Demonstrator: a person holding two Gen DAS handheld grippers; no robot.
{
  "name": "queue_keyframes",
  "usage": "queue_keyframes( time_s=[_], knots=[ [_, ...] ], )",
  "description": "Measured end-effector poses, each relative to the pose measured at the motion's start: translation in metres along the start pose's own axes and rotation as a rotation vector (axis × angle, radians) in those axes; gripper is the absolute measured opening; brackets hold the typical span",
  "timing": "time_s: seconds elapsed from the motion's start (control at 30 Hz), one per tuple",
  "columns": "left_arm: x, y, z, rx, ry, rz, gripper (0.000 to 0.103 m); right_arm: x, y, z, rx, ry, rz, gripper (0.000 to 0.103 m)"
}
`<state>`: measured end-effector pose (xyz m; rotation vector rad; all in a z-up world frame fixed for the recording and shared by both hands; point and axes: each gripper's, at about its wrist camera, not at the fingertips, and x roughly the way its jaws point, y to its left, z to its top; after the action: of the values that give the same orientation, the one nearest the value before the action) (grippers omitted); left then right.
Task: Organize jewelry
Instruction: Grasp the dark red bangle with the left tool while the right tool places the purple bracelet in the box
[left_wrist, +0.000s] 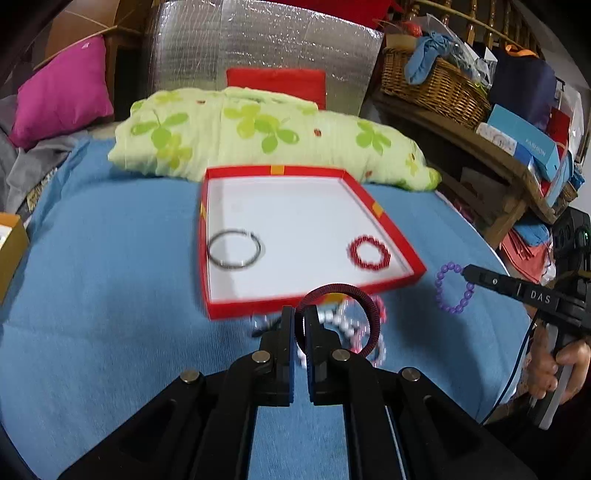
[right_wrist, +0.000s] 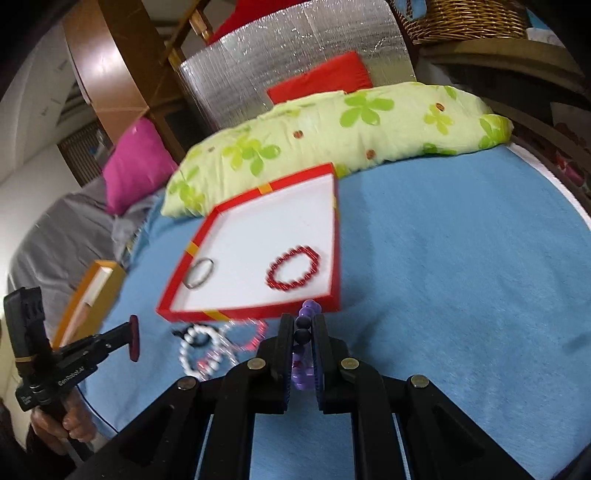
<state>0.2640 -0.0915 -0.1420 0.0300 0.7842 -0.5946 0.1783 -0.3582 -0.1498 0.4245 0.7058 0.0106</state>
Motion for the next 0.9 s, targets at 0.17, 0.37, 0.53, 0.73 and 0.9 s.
queue_keyframes(
  time_s=[0.17,0.37,0.53,0.73,0.9],
  knots=[
    [0.02,0.009,0.024,-0.025,-0.002,0.017,0.005,0.011,0.01,0.019,0.04,-0.041,0.065,0.01],
    [0.057,0.017,0.042,-0.024,0.034,0.054,0.005,0.054,0.029,0.053,0.086,-0.067,0.136,0.01],
    [0.078,0.021,0.048,-0.013,0.069,0.081,0.005,0.099,0.038,0.072,0.118,-0.034,0.152,0.01],
    [0.096,0.021,0.053,0.037,0.09,0.129,0.005,0.138,0.038,0.085,0.157,-0.017,0.157,0.01],
    [0.104,0.023,0.059,0.057,0.086,0.148,0.006,0.156,0.04,0.091,0.16,-0.007,0.161,0.011]
  ],
)
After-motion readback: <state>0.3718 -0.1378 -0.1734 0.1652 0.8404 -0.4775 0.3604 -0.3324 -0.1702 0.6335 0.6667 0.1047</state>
